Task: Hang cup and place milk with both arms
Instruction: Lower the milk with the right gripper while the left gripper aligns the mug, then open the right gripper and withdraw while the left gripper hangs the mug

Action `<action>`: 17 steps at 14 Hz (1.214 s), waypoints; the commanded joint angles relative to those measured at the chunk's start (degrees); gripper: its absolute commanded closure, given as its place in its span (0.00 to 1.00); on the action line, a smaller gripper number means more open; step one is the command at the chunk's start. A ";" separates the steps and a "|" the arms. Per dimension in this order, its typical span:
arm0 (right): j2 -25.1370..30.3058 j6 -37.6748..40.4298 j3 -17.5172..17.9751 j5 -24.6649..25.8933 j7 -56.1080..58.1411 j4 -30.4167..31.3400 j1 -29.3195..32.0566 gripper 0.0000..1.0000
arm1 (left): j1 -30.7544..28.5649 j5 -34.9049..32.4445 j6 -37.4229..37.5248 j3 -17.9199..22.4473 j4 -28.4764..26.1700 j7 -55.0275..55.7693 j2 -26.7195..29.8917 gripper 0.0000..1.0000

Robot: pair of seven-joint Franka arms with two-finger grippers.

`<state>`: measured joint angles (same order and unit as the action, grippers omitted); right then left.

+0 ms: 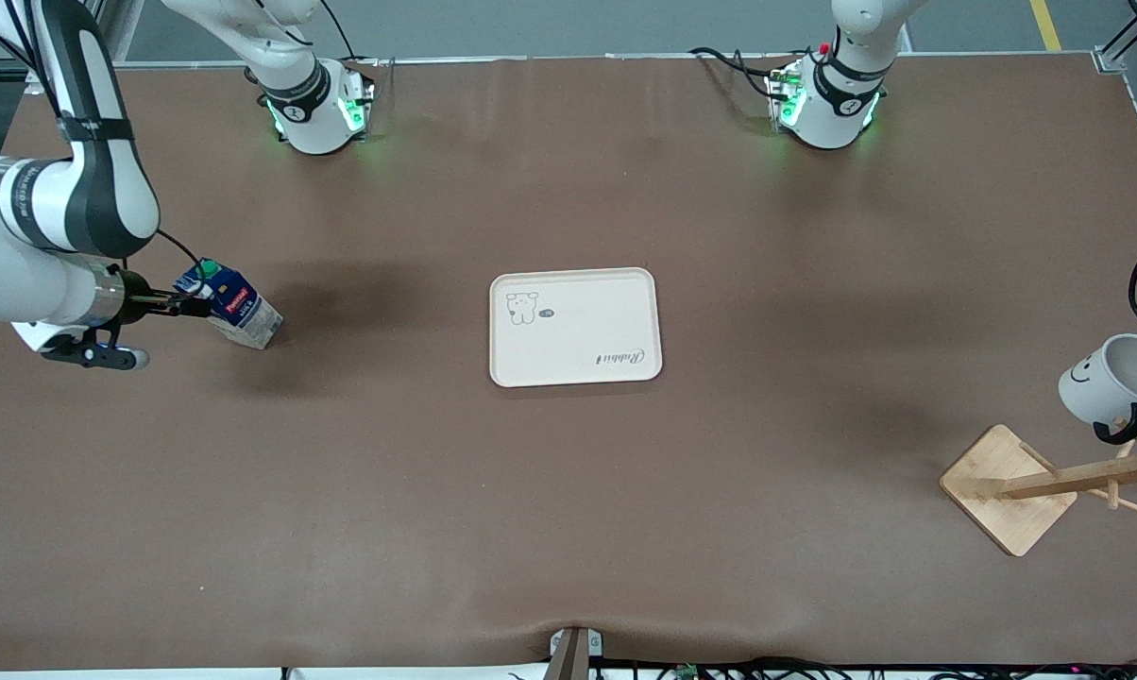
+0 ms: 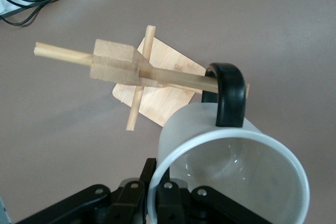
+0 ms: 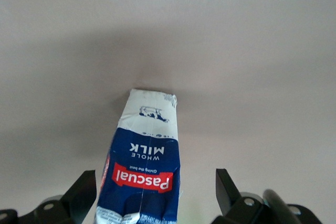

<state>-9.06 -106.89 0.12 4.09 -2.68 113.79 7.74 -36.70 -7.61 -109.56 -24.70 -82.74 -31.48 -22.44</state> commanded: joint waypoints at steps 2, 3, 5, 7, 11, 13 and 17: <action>0.89 9.73 1.37 -0.32 -1.53 -6.54 -0.43 0.00 | -0.04 0.57 -0.66 -0.35 1.09 -0.52 -1.02 0.57; 0.54 11.51 1.29 -0.32 -2.32 -9.69 -1.05 0.00 | 0.05 0.75 -0.66 -0.44 1.09 -0.25 -0.94 0.13; 0.18 12.75 1.46 -0.40 -1.11 -14.79 -1.41 0.00 | 0.22 1.01 -0.31 -0.96 1.09 1.15 -0.15 0.00; -3.65 18.35 1.37 -0.93 0.82 -27.76 -2.55 0.00 | 0.31 0.93 0.83 -2.28 1.09 3.17 0.82 0.00; -7.99 25.68 1.02 -4.35 -1.62 -39.60 -1.41 0.00 | 0.14 0.84 5.66 -4.56 1.01 15.12 4.15 0.00; -6.68 25.94 1.02 -4.88 -0.93 -39.17 -1.76 0.00 | 0.14 1.01 7.51 -5.19 1.01 16.62 6.78 0.00; -2.98 33.92 1.37 -4.36 -1.45 -38.82 -4.12 0.00 | 0.14 1.10 14.00 -6.85 0.66 25.65 11.71 0.00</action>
<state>-13.86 -76.90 1.22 0.00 -3.27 75.28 5.33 -36.11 -7.46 -98.45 -30.81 -81.12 -9.74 -13.82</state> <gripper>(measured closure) 0.000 0.000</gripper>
